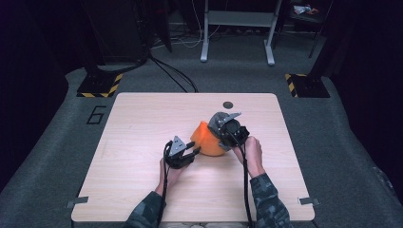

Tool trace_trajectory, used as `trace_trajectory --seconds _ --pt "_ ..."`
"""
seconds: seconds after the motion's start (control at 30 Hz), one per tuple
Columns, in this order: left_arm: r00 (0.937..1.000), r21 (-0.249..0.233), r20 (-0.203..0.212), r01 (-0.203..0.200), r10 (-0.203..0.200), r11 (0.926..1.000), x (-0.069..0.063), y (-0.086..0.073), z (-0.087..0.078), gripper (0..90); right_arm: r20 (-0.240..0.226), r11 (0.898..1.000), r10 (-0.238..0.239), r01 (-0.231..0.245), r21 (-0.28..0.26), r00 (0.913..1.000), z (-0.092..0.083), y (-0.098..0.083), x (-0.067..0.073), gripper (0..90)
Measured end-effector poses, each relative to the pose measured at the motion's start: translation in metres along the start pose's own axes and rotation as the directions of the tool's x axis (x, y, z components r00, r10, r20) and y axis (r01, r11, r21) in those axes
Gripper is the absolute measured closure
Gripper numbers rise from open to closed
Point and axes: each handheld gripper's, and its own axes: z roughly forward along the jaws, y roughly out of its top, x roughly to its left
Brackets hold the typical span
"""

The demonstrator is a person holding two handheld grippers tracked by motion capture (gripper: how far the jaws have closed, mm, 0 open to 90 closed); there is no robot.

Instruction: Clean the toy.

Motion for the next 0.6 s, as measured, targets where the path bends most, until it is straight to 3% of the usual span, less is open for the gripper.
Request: trace_trajectory --seconds 0.13,0.27,0.33,0.5,0.6 --pt "0.9998 0.023 -0.016 -0.008 0.008 0.9997 0.001 0.0 0.005 51.2 -0.004 1.0 0.013 -0.013 -0.006 0.9999 0.003 -0.001 -0.005 66.9" --pt "0.9994 0.028 0.007 -0.033 0.033 0.9991 0.001 -0.001 0.008 65.6 -0.019 0.999 0.02 -0.021 -0.031 0.9996 0.006 -0.002 -0.009 66.8" --pt "0.9996 0.027 0.019 -0.02 0.019 0.9994 0.001 -0.001 0.008 72.7 -0.028 0.999 0.035 -0.036 -0.034 0.999 0.008 -0.003 -0.009 66.8" --pt "0.9997 0.011 0.024 -0.005 0.004 0.9999 0.0 -0.001 0.007 79.4 -0.024 0.998 0.04 -0.041 -0.041 0.9989 0.005 -0.002 -0.013 66.7" --pt "0.9995 0.016 0.028 -0.013 0.012 0.9998 0.001 0.0 0.006 80.1 -0.02 0.996 0.046 -0.047 -0.072 0.9988 -0.003 0.001 -0.011 66.8"
